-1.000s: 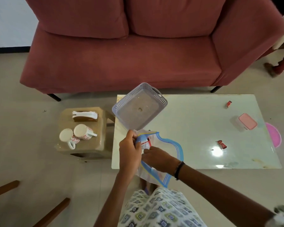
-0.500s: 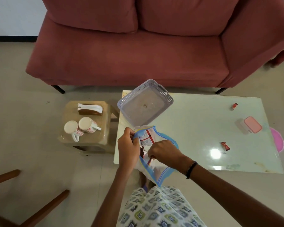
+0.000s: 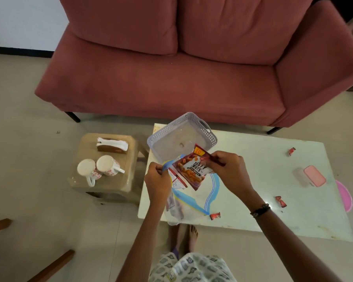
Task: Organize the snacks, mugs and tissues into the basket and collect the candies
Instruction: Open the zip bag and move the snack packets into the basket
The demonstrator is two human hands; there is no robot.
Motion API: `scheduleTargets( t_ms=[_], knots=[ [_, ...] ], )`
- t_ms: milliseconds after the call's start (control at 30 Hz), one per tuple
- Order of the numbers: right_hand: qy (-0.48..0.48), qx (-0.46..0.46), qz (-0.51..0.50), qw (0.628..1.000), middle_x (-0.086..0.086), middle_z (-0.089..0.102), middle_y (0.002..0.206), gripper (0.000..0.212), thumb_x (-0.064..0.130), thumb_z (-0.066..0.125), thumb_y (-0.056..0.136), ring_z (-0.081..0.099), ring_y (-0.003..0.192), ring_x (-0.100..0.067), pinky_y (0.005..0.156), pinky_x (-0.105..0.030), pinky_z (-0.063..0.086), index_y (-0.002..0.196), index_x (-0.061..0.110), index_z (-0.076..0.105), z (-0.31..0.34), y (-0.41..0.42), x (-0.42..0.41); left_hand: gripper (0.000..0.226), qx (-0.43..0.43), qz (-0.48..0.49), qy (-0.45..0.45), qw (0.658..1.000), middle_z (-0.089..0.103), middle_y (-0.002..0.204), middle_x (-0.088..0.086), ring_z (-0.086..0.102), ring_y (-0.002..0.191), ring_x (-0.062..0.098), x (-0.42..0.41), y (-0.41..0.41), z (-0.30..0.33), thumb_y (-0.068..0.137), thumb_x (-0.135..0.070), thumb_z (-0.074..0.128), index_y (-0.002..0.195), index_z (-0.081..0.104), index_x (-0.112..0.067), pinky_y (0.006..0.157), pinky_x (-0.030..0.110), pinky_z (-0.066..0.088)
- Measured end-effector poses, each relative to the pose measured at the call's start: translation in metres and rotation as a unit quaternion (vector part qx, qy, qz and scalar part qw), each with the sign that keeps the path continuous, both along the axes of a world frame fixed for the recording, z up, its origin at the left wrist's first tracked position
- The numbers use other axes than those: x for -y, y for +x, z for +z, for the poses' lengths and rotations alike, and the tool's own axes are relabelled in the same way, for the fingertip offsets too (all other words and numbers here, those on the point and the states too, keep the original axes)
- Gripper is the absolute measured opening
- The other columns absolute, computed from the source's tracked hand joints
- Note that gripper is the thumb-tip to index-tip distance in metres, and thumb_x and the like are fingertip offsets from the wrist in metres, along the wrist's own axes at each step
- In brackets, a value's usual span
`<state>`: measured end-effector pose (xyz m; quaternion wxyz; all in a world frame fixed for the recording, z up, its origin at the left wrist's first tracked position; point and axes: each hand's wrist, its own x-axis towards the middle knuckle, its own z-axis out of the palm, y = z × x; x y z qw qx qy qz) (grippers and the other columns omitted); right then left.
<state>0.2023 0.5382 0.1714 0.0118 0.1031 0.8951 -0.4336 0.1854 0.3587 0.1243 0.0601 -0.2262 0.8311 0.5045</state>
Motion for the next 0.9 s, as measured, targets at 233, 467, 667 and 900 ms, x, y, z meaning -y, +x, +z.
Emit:
scheduleTargets(
  t_ms=[233,467,667,900],
  knots=[
    [-0.065,-0.026,-0.092,0.993,-0.002,0.075,0.072,0.022,0.039,0.072,0.077,0.070,0.065,-0.019,0.061,-0.040,0.057,0.075,0.017,0.069,-0.004,-0.076,-0.020,0.013,0.010,0.071,0.076,0.994,0.058,0.075,0.017,0.052,0.067,0.027,-0.008,-0.062,-0.015,0.087,-0.008,0.054,0.081,0.054,0.003,0.051,0.021,0.036],
    [-0.054,-0.082,-0.193,0.976,-0.002,0.074,0.071,0.027,0.042,0.071,0.076,0.069,0.067,-0.022,0.063,-0.040,0.055,0.080,0.016,0.071,-0.054,-0.177,-0.052,0.005,0.027,0.141,0.145,0.979,0.055,0.061,0.010,0.053,0.050,0.013,-0.022,-0.122,-0.041,0.087,-0.005,0.054,0.083,0.051,-0.002,0.059,0.025,0.042],
    [0.006,0.002,-0.191,0.982,-0.002,0.064,0.063,0.023,0.034,0.068,0.079,0.061,0.064,-0.023,0.055,-0.029,0.042,0.069,0.015,0.060,-0.181,-0.247,-0.060,0.016,0.044,0.125,0.164,0.978,0.052,0.054,0.005,0.048,0.043,0.013,-0.039,-0.155,-0.095,0.084,-0.008,0.056,0.082,0.054,0.008,0.051,0.028,0.037],
    [0.082,0.065,-0.173,0.979,-0.013,0.072,0.096,0.021,0.030,0.065,0.084,0.065,0.091,-0.033,0.068,-0.031,0.045,0.097,0.014,0.070,-0.288,-0.295,-0.071,0.017,0.014,0.139,0.229,0.963,0.049,0.031,-0.007,0.037,0.030,0.003,-0.036,-0.180,-0.123,0.087,-0.004,0.053,0.072,0.047,-0.006,0.040,0.019,0.034]
  ],
)
